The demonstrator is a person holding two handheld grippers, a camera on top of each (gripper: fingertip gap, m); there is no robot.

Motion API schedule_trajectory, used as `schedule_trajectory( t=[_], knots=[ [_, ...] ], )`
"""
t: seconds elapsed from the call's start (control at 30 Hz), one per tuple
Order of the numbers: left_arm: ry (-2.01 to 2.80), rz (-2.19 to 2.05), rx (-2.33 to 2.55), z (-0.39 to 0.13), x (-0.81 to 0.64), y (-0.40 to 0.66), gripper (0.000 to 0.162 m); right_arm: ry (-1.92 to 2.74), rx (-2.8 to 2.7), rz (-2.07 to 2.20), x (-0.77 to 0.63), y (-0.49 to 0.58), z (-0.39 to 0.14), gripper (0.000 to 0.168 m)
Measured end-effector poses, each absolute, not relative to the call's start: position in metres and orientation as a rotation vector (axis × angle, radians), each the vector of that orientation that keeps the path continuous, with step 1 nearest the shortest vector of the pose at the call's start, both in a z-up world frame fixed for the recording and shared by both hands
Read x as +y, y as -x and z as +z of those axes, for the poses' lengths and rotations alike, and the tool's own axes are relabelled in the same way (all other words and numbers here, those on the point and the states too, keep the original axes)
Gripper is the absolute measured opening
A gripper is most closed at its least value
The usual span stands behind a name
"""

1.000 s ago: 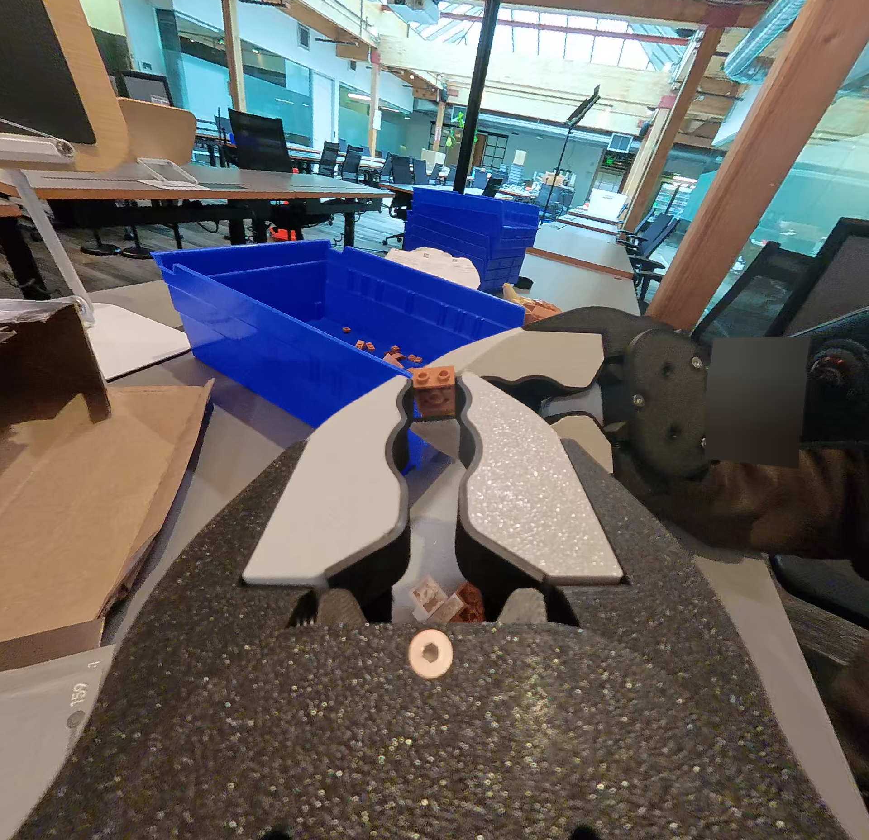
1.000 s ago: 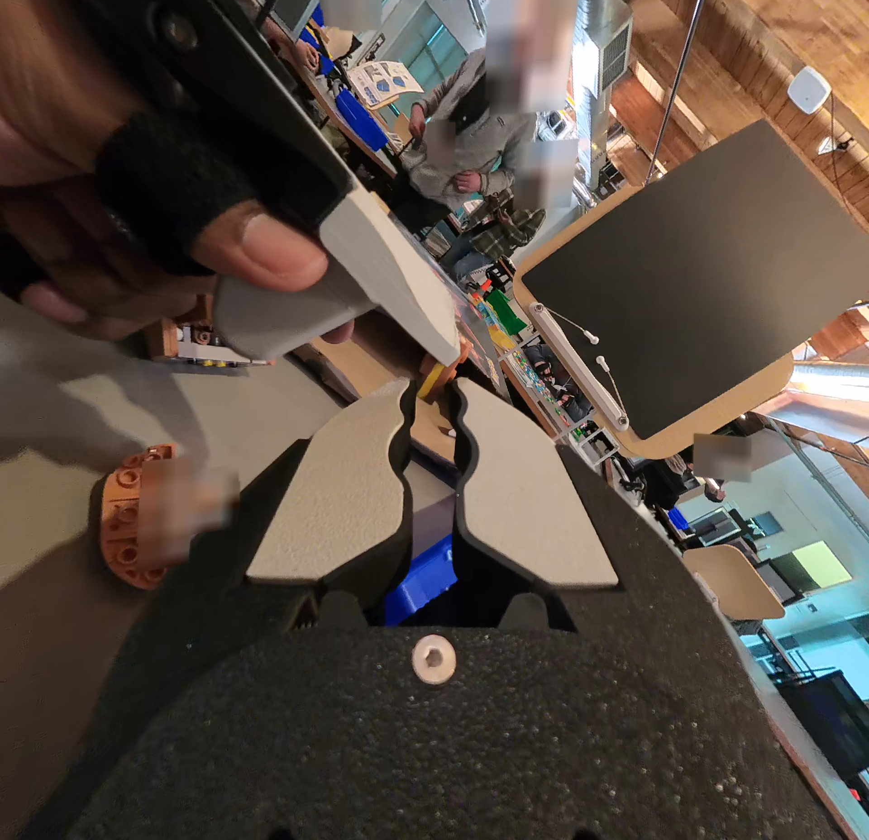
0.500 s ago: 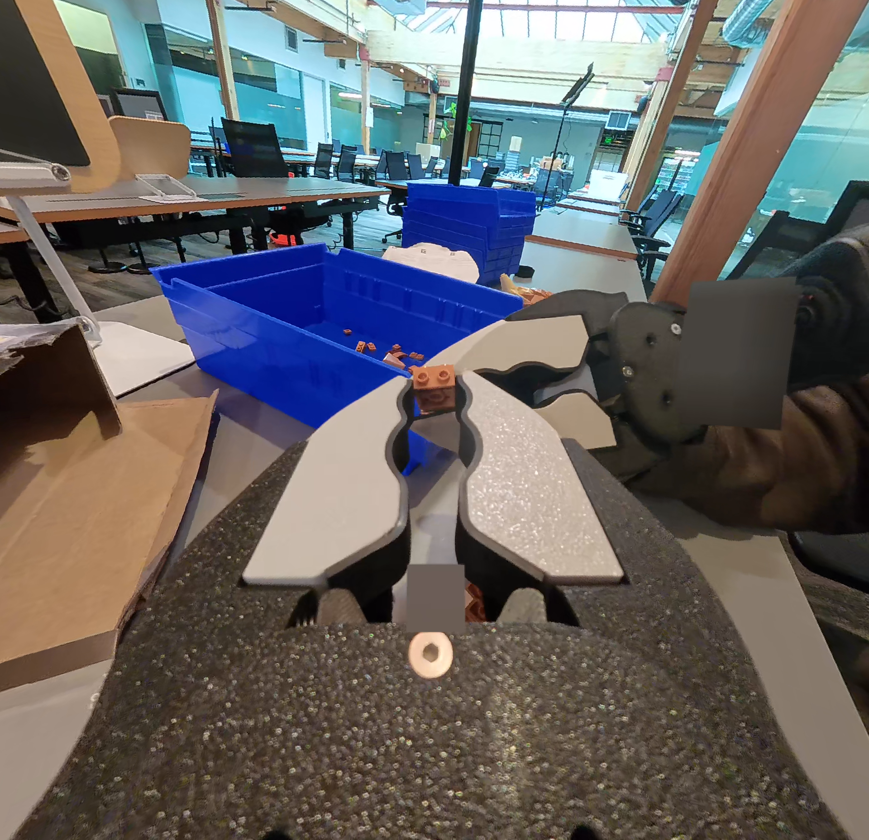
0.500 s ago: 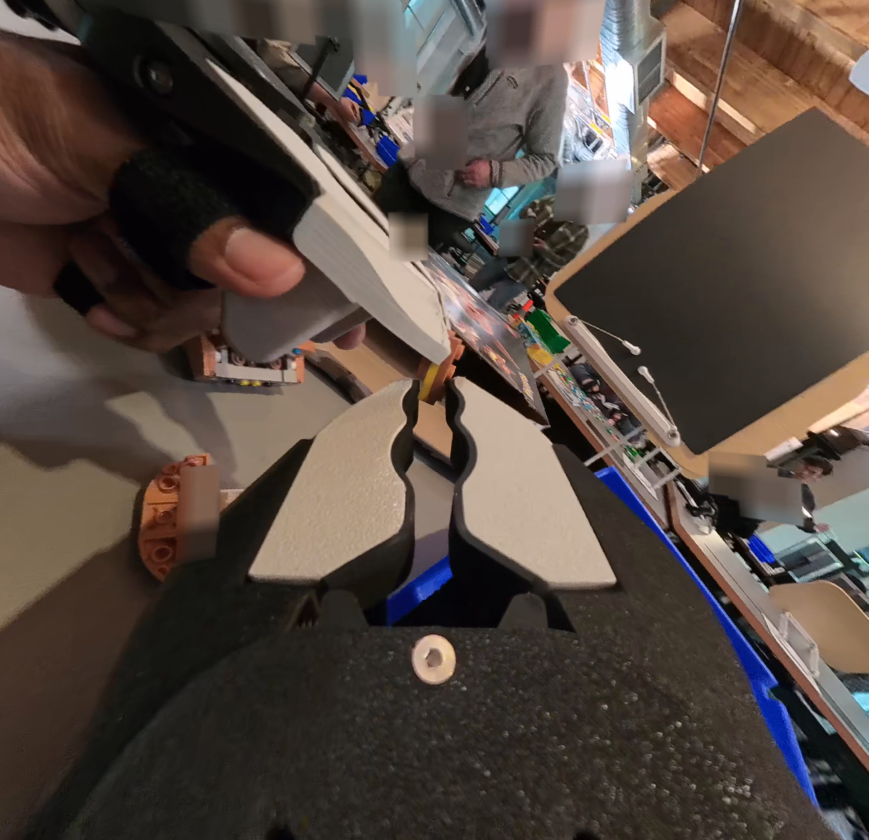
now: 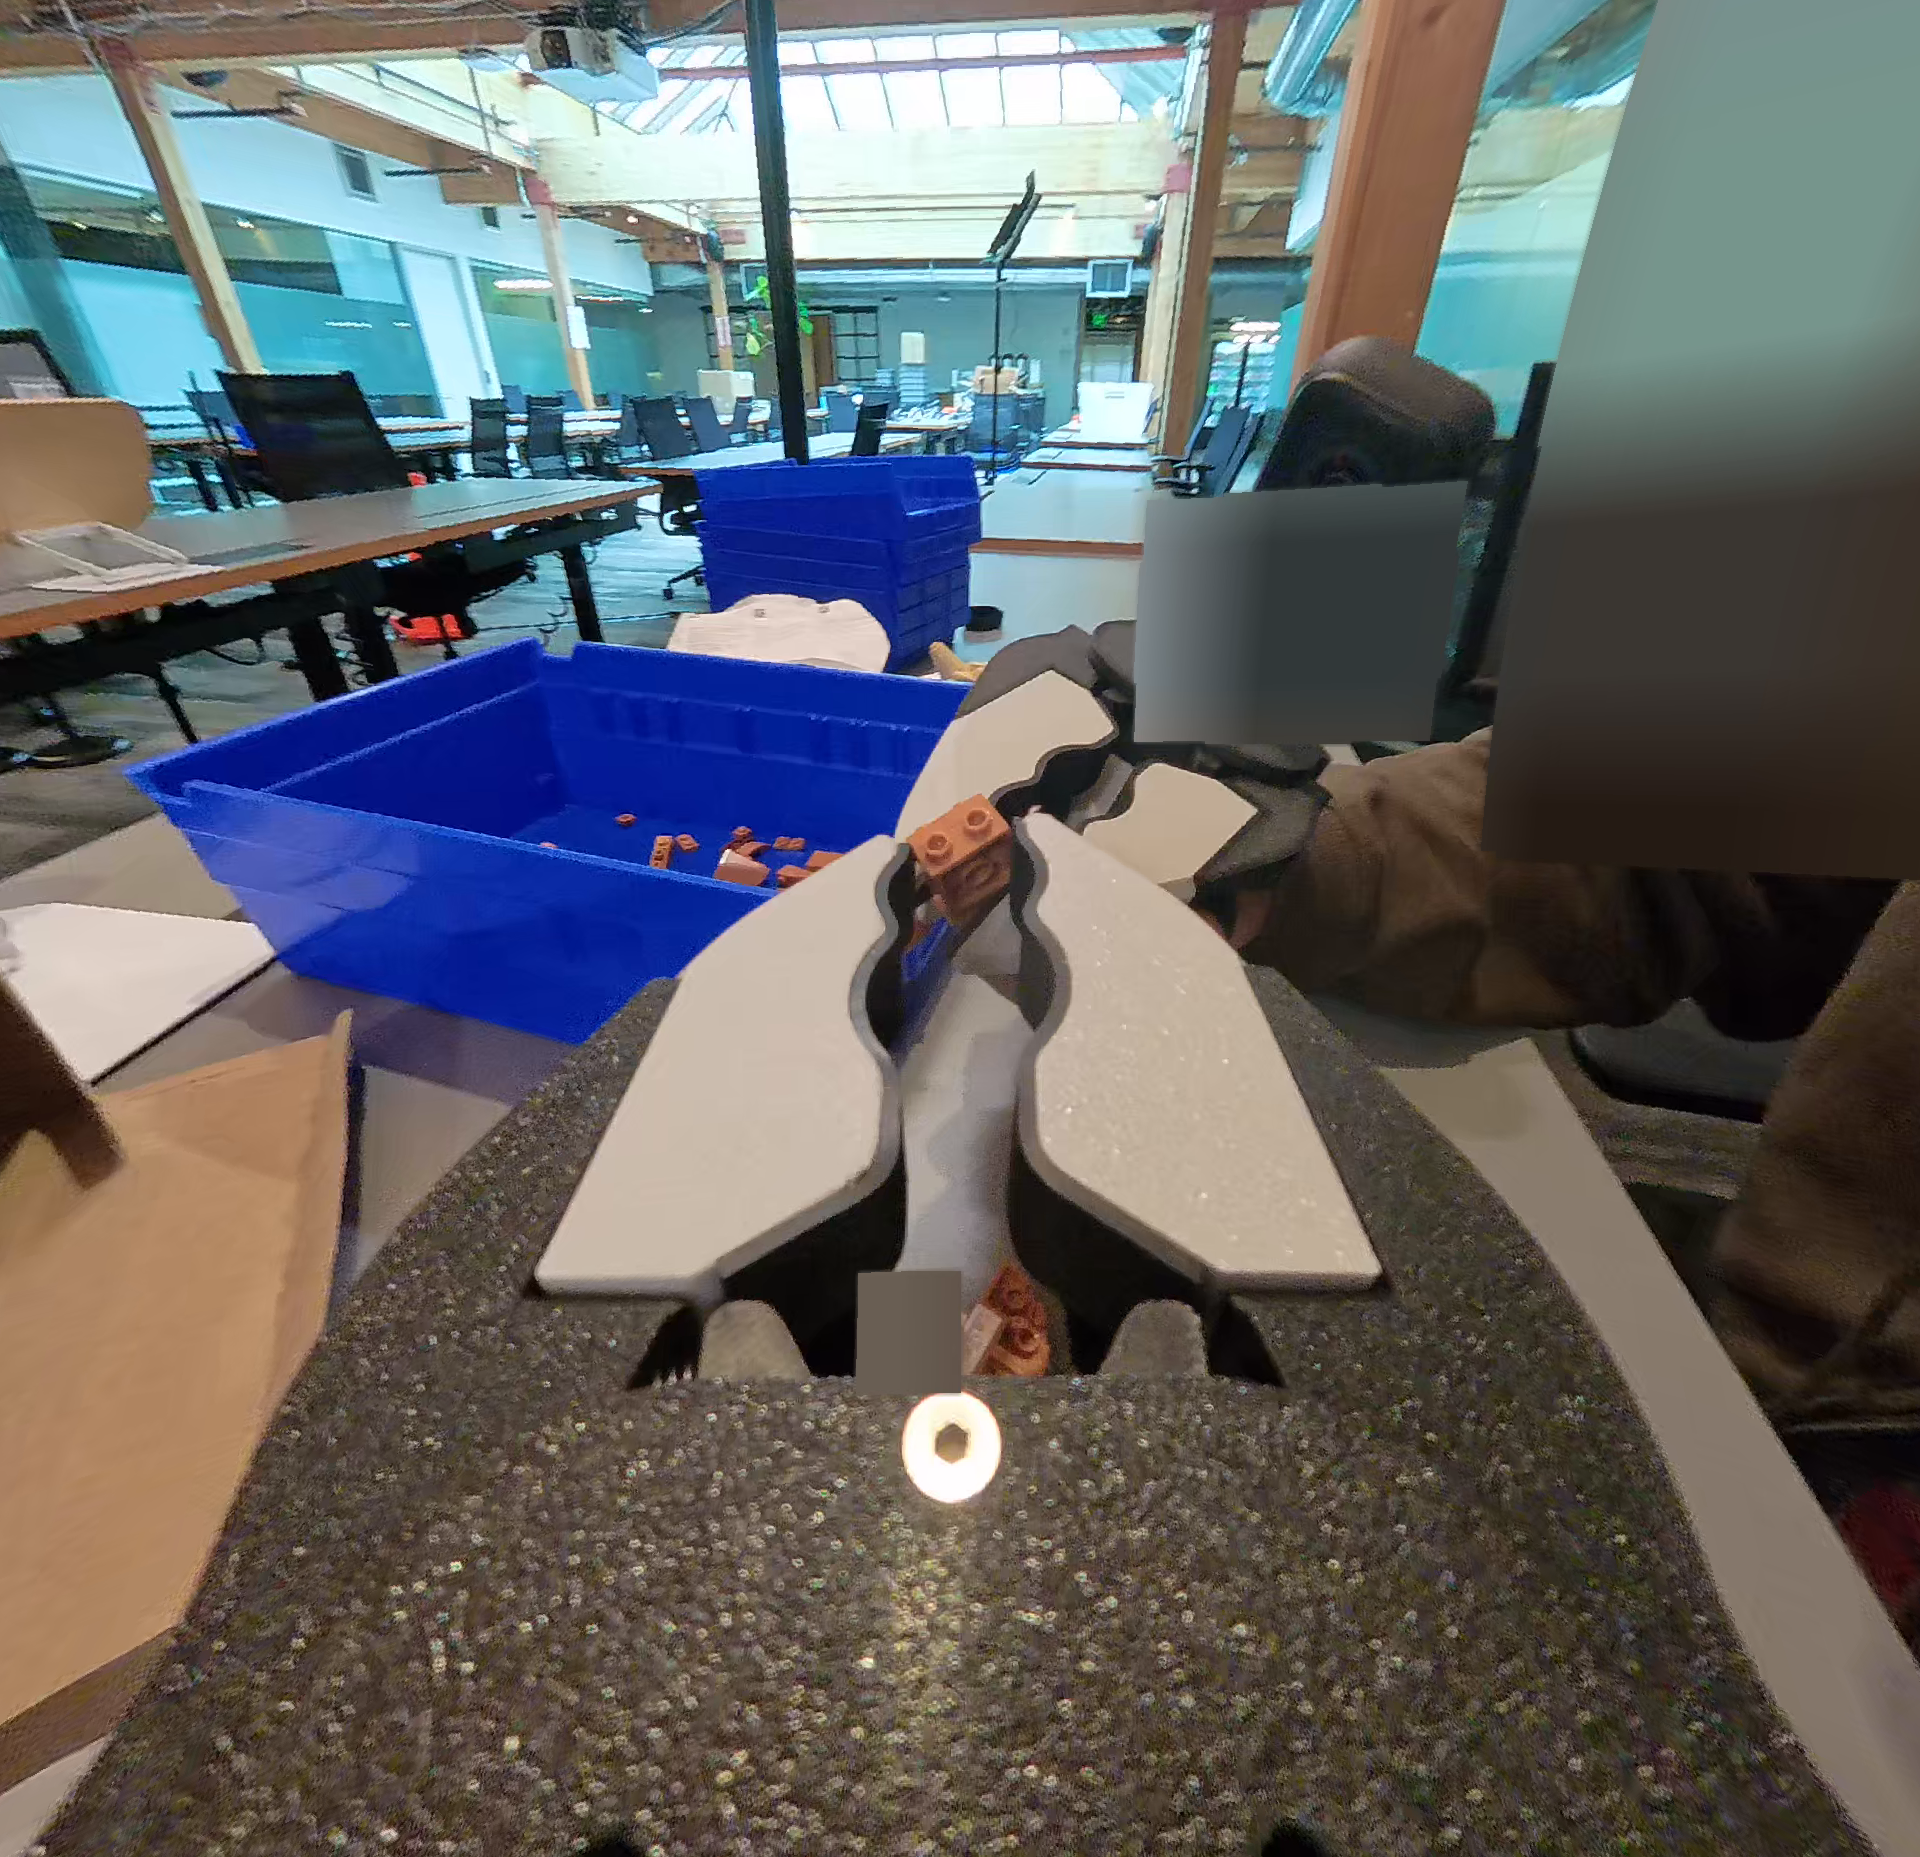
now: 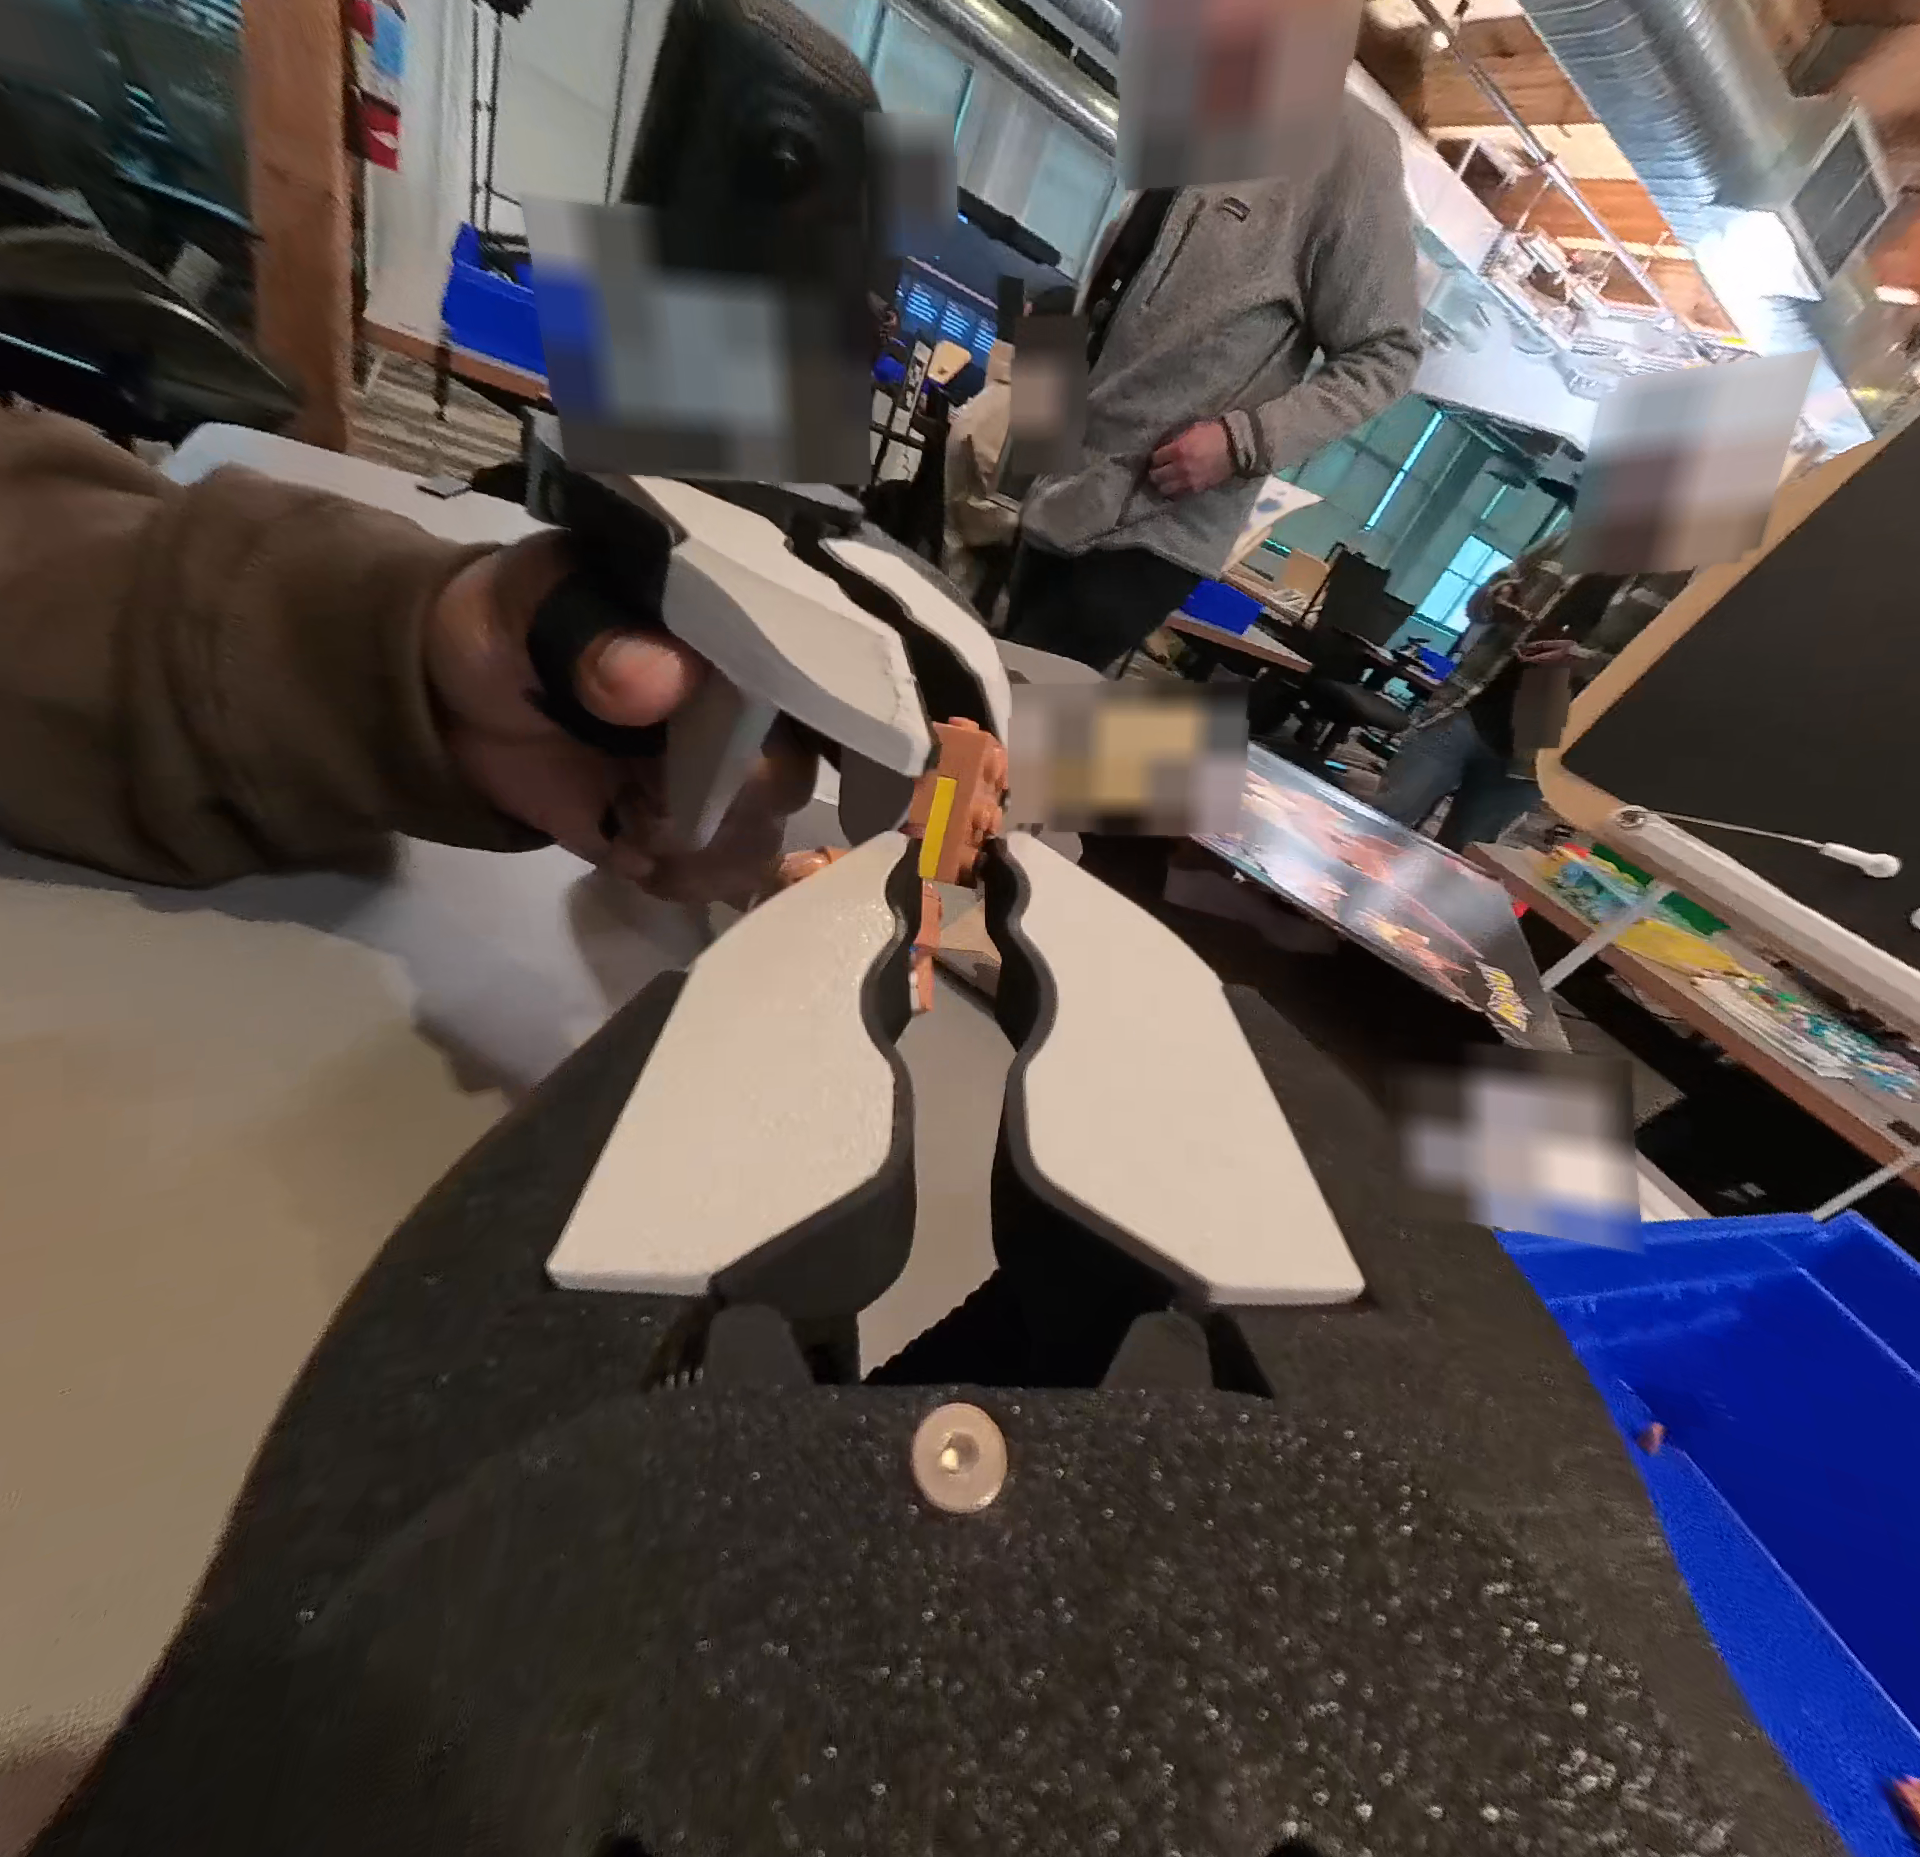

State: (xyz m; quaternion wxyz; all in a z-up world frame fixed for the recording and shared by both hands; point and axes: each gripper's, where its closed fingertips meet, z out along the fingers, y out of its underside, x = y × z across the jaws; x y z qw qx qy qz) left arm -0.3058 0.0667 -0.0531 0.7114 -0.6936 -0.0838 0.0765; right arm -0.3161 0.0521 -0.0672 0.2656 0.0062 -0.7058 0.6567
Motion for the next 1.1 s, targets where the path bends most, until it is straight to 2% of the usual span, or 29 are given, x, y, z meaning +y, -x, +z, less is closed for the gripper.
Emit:
schedule_trajectory(
  t=[0.1,0.3,0.67,1.1],
  knots=[
    [1.519,0.110,-0.207,-0.054,0.067,0.306,0.017,-0.012,-1.904,1.768,0.053,0.318,-0.068,0.011],
    [1.472,-0.017,-0.405,-0.061,0.067,0.322,0.017,-0.003,-1.740,1.322,0.058,0.341,-0.073,0.008],
    [1.454,-0.070,-0.462,-0.067,0.071,0.323,0.016,0.076,-1.712,1.312,0.061,0.344,-0.071,0.008],
    [1.504,0.142,-0.359,-0.062,0.070,0.318,0.016,-0.027,-1.656,1.125,0.061,0.338,-0.065,0.008]
  ],
)
